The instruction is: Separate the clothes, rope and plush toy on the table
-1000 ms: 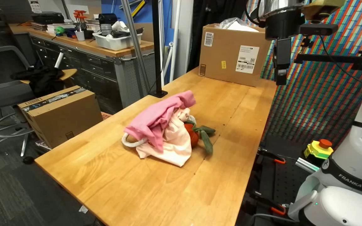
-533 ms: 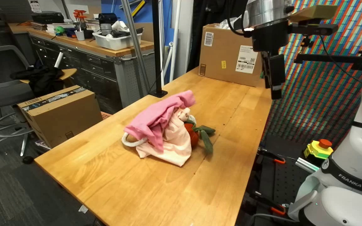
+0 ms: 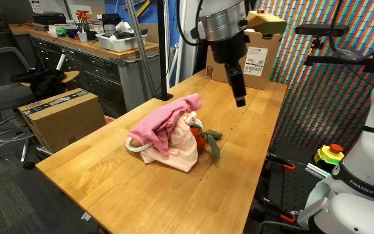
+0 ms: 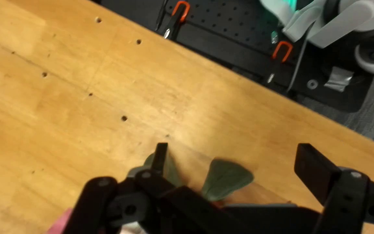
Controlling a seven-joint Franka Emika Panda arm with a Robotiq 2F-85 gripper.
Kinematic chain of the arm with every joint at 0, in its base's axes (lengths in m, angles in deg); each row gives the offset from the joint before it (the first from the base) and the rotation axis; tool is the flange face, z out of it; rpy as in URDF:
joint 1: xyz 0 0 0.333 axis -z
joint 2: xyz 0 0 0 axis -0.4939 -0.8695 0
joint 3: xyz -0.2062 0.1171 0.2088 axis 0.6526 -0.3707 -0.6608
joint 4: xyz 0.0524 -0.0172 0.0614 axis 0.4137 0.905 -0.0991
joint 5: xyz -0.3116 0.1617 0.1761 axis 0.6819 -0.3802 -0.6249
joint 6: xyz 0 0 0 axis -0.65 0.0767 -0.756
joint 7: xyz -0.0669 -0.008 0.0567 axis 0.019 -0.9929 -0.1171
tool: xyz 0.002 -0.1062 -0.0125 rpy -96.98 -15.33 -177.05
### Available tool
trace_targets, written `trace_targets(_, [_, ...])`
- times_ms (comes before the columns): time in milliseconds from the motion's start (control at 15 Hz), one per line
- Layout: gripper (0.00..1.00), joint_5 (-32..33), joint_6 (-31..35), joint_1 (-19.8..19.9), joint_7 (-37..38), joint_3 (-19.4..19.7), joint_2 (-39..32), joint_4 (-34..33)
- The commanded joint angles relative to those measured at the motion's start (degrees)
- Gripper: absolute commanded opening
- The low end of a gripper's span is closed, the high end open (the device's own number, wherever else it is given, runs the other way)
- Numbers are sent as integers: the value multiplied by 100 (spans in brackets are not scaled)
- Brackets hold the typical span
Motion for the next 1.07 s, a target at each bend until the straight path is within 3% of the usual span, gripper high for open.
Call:
trace_targets(0, [100, 793, 455, 169, 150, 109, -997, -1014])
trace_targets(467, [100, 1327, 1227, 320, -223, 394, -2094, -1960])
trace_targets(1000, [100, 1424, 1184, 470, -1974, 497, -2801, -2410])
